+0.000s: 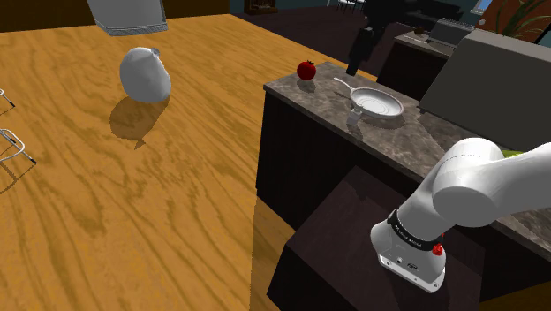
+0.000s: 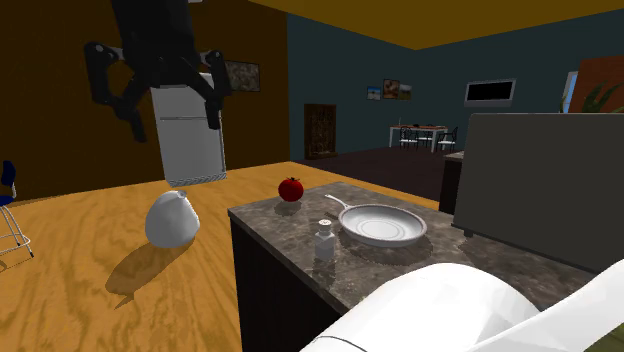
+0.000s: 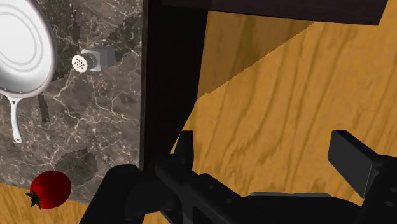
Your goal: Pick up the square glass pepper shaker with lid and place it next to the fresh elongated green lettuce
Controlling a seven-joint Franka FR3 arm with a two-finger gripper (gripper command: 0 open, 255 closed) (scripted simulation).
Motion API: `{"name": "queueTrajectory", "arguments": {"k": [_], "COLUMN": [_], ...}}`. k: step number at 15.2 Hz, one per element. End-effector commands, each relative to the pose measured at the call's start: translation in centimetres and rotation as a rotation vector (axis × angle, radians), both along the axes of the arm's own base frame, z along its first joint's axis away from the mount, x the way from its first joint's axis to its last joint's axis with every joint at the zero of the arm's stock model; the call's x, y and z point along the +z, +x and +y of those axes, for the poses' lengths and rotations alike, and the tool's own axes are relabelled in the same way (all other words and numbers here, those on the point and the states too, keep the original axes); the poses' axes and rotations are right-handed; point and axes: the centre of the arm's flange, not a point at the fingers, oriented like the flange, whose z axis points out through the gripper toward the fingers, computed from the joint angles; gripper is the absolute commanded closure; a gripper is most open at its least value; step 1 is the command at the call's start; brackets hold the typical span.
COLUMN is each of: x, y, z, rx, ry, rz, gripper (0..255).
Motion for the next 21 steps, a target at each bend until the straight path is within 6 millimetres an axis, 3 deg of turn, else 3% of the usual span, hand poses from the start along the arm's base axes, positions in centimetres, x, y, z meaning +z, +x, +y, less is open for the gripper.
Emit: {"name": "queueTrajectory", "arguments": {"k": [1,21], "x": [0.0,-16.0], "y": [0.0,-0.8], "z": [0.0,-22.3], "rx": [0.000,-0.090], "ry": [0.000,0.091], "rz": [0.000,-0.103], "gripper": [0,0]}}
